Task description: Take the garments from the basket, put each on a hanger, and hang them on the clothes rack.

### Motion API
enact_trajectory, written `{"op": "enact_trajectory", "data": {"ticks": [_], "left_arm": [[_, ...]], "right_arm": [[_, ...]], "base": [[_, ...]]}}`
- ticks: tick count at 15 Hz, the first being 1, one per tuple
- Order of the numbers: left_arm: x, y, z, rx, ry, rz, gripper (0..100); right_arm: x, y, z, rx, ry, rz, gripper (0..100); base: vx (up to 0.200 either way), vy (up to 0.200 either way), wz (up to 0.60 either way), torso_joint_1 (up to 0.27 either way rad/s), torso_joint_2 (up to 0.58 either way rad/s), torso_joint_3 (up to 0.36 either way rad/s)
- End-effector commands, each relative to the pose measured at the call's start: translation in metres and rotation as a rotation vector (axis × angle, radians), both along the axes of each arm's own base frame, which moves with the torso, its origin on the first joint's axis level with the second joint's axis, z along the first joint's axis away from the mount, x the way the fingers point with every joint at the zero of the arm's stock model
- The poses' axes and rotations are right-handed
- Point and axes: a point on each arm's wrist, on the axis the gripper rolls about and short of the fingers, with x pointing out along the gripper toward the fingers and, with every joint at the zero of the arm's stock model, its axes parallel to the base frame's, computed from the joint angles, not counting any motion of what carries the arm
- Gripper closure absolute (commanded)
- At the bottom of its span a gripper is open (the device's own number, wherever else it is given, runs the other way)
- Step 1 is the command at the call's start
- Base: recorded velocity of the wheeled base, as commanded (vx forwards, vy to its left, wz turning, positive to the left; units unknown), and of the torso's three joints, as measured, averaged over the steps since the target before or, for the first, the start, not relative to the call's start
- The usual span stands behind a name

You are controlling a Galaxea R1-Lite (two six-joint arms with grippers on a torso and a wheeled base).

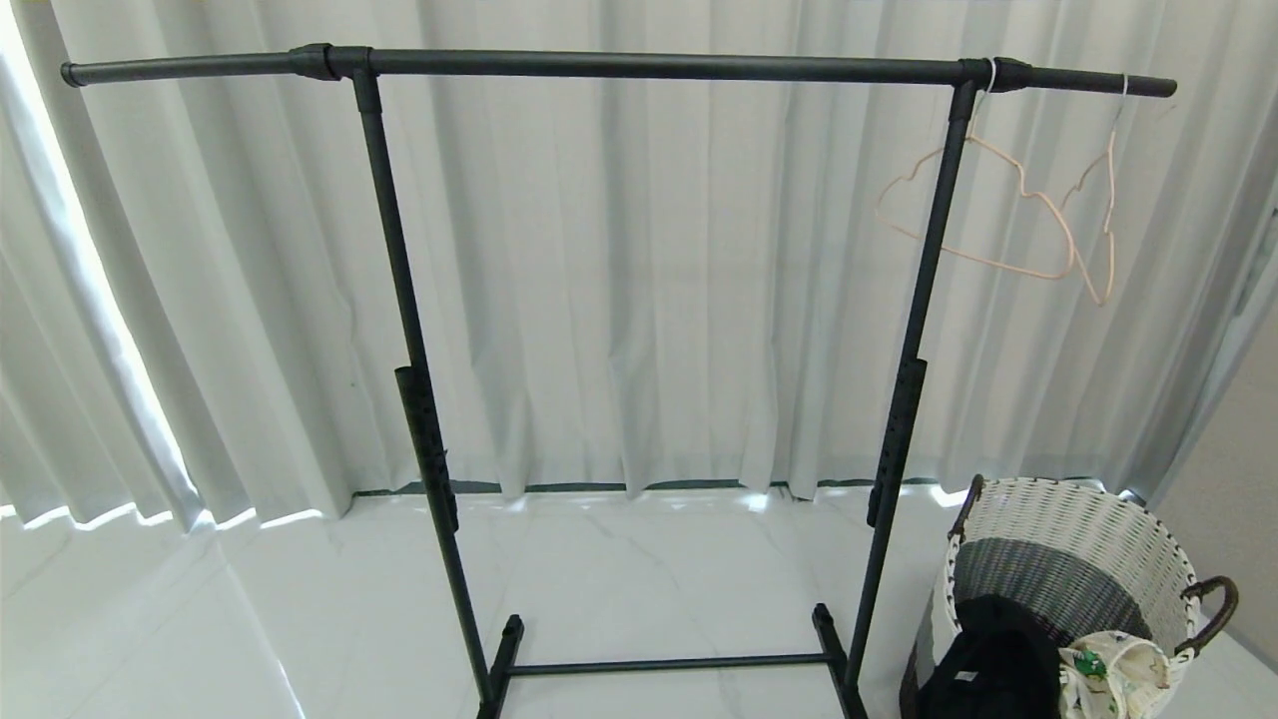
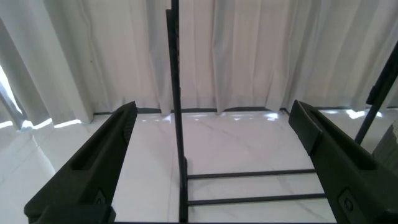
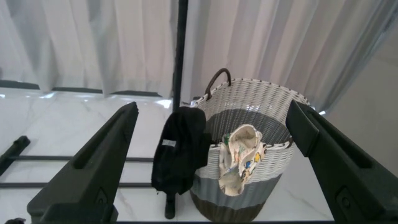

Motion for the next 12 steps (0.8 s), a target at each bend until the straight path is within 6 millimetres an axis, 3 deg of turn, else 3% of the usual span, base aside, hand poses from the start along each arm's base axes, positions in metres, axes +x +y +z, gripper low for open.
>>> {"op": "enact_trajectory", "data": {"ticks": [1,3,11,12], "left_arm": [[0.0001,0.0,0.0002,0.003,0.001,0.0,0],[0.0001,0.0,0.0002,0.003,0.001,0.0,0],[0.0001,0.0,0.0002,0.018,0.0,-0.002,0],[0.0001,0.0,0.0002,0.018,0.0,-0.002,0]], "right_arm": [[0.0,0.0,0.0002,-0.002,-0.002,0.0,0],[0.0,0.0,0.0,-0.002,0.0,0.001,0],[0.0,0.0,0.0,0.0,0.0,0.0,0],[0.0,0.0,0.0,0.0,0.0,0.0,0]], "base": [[0.0,0.0,0.0,0.0,0.0,0.0],[0.0,0.0,0.0,0.0,0.0,0.0],[0.0,-0.2,0.0,0.001,0.0,0.002],[0.0,0.0,0.0,0.0,0.0,0.0]]}}
